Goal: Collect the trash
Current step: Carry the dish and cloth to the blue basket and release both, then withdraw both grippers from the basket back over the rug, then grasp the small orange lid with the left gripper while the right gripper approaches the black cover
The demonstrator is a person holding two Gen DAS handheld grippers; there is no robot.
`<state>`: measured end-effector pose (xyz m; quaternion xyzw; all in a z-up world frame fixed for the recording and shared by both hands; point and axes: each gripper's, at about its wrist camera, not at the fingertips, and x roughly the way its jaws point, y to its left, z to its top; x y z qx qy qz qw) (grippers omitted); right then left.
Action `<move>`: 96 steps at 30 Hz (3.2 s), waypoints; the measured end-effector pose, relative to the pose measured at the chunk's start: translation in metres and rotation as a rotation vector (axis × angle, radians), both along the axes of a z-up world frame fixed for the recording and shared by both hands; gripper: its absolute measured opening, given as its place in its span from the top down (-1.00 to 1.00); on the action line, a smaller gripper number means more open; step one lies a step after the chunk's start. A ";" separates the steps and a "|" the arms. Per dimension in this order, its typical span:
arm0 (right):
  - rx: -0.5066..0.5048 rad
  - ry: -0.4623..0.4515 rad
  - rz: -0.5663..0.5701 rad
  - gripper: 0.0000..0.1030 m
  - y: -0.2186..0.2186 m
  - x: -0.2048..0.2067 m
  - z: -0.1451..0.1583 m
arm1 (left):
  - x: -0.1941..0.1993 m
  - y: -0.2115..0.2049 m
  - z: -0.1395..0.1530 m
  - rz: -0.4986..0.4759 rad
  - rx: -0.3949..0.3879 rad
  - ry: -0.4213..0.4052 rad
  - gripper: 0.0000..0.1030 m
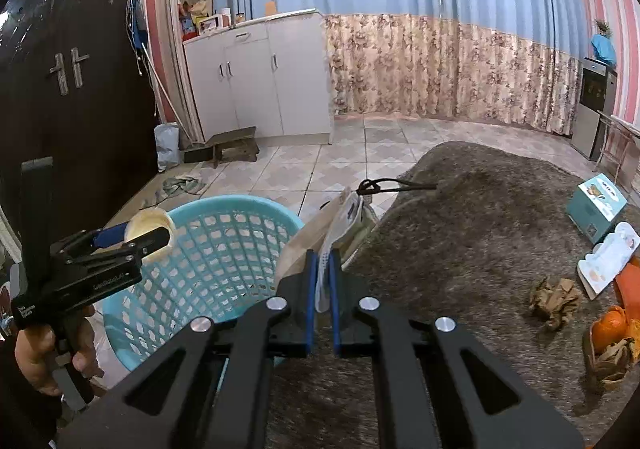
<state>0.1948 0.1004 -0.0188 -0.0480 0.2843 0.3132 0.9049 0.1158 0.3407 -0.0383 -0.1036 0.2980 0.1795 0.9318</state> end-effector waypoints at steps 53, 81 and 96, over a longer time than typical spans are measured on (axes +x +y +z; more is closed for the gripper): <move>-0.098 -0.194 -0.264 -0.86 -0.166 -0.032 0.048 | -0.033 -0.139 0.053 0.005 -0.009 -0.088 -0.89; -0.238 -0.153 -0.689 -0.86 -0.409 -0.069 0.017 | 0.011 -0.377 0.016 -0.375 -0.025 -0.003 -0.89; -0.184 -0.062 -0.744 -0.86 -0.439 -0.059 -0.012 | 0.032 -0.435 -0.022 -0.595 0.007 0.136 -0.62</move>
